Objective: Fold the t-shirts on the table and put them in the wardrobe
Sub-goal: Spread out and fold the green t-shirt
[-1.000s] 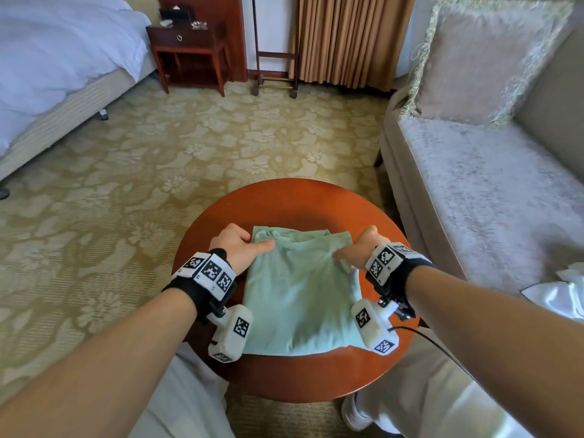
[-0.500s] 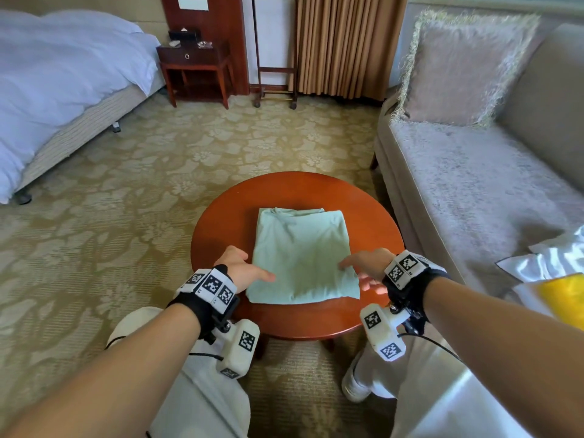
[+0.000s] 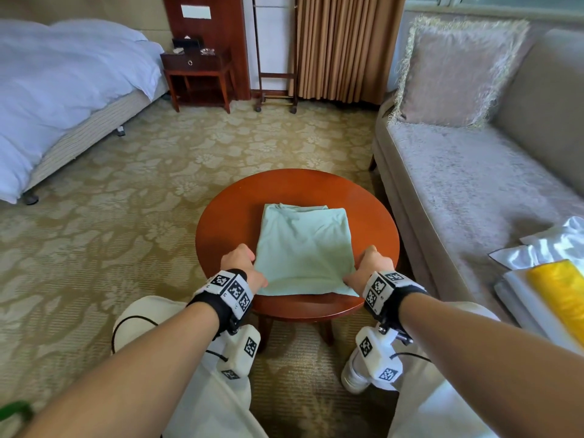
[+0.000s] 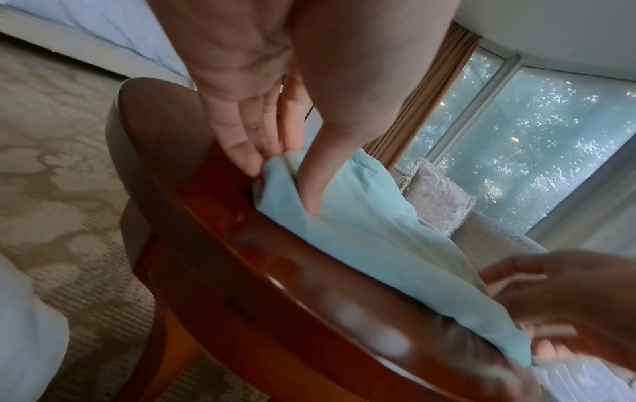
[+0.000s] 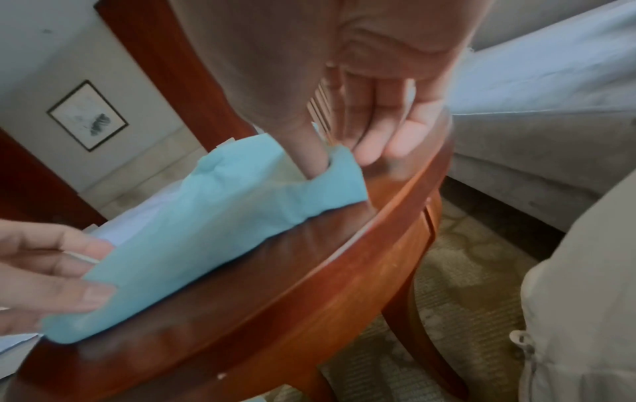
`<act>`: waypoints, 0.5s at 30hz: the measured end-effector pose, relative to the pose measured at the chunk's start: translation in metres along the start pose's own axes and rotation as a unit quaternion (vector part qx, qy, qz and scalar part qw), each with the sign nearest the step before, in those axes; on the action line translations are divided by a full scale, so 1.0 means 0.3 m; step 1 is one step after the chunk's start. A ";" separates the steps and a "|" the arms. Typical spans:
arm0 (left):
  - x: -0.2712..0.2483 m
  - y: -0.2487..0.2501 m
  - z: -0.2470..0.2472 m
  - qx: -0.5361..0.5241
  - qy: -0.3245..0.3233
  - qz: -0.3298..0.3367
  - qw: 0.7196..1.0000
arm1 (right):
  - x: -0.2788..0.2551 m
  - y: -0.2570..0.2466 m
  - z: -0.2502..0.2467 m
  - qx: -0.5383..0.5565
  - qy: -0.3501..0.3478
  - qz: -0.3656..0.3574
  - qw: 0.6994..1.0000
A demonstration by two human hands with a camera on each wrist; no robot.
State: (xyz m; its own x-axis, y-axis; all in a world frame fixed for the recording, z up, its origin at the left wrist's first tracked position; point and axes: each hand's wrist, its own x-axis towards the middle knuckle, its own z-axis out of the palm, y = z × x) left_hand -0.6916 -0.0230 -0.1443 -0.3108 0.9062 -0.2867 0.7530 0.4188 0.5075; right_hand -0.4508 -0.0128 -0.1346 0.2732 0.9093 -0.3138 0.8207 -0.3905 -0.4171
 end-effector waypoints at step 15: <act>-0.018 0.006 0.034 -0.064 -0.076 -0.075 0.992 | -0.035 0.010 0.000 0.092 -0.096 0.111 0.985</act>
State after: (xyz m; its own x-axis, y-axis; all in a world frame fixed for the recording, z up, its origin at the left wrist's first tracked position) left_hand -0.6826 -0.0278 -0.1502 -0.3148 0.8184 -0.4807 0.6228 0.5603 0.5460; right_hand -0.4513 -0.0234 -0.1326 0.3214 0.7616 -0.5628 0.6419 -0.6121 -0.4618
